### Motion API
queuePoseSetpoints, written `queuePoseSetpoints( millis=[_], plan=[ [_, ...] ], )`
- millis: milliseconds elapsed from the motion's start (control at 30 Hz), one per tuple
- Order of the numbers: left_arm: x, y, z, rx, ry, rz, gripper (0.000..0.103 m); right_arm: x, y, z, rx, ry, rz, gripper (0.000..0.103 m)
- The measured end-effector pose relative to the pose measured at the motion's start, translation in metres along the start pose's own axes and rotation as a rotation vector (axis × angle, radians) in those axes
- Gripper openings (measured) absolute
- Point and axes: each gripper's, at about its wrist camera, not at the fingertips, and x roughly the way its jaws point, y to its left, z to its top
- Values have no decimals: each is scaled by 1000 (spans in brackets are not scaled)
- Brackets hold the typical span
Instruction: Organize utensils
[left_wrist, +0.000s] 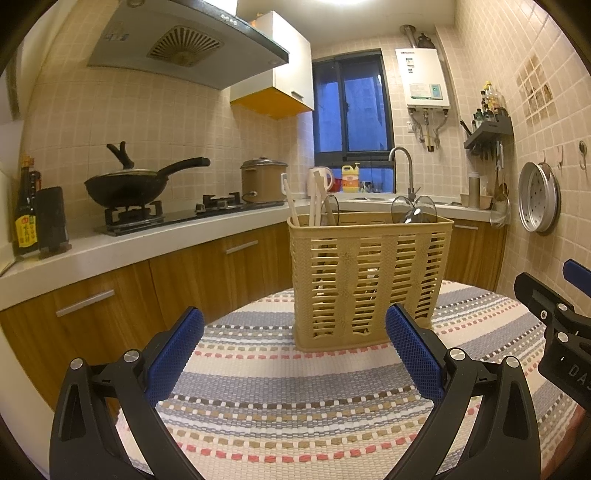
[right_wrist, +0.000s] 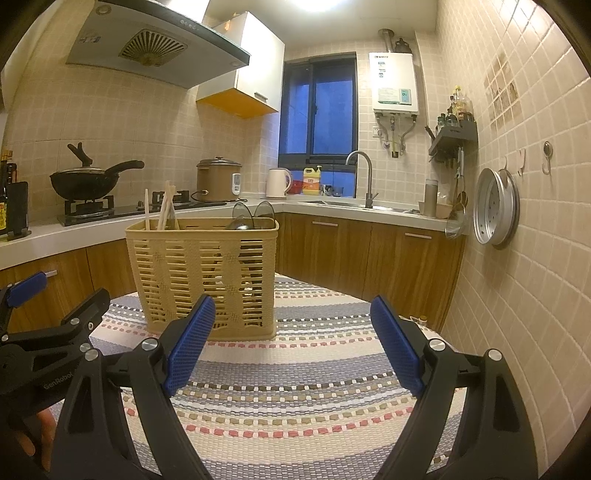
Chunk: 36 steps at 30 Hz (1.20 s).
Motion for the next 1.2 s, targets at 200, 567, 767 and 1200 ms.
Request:
queuePoseSetpoints(
  millis=[200,567,767,1200],
  plan=[
    [0,0,-1,0,8,4,95,0,0,0,-1,-3,-5,83],
    [0,0,-1,-2,18,8,95,1,3,-1,-4,-2,-14,85],
    [1,0,0,-1,19,6,95,1,3,-1,-3,-2,-19,87],
    [1,-1,1,0,20,6,95,0,2,1,4,-9,-21,93]
  ],
)
